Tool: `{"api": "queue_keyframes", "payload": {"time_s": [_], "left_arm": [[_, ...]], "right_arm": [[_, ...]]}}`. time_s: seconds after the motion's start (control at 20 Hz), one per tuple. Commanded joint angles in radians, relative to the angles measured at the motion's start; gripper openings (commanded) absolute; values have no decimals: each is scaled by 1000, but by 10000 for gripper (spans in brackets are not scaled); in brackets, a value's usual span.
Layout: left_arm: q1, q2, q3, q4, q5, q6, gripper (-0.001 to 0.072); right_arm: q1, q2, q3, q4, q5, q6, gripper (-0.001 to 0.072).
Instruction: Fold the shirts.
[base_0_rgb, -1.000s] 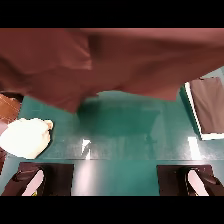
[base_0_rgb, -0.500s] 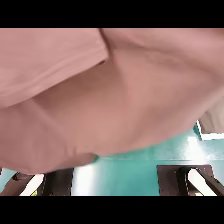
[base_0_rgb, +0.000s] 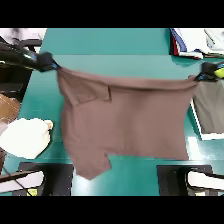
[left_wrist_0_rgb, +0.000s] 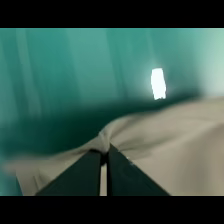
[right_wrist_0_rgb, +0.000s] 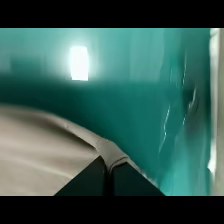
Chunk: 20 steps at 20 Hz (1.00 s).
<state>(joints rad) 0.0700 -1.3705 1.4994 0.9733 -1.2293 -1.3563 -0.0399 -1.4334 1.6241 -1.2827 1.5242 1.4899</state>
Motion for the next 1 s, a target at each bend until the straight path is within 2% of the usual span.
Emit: {"api": "queue_keyframes", "payload": {"time_s": [0.0, 0.25, 0.4, 0.6, 0.85, 0.95], "left_arm": [[-34, -219, 19, 16, 88, 48, 24], [-32, -296, 174, 35, 134, 49, 25], [-32, -289, 219, 90, 0, 48, 24], [-32, -289, 143, 106, -166, 56, 24], [-32, -289, -12, 109, -217, 55, 24], [-32, -289, -58, 125, -217, 24, 25]], "right_arm": [[55, -196, 39, -19, -59, 5, 16], [54, -319, 263, -19, -93, 5, 16], [54, -286, 274, -28, -80, -22, 16], [54, -181, 61, -30, -102, -33, 16], [54, -76, -208, -27, -162, -33, 17], [54, -43, -276, -27, -182, -34, 18]]}}
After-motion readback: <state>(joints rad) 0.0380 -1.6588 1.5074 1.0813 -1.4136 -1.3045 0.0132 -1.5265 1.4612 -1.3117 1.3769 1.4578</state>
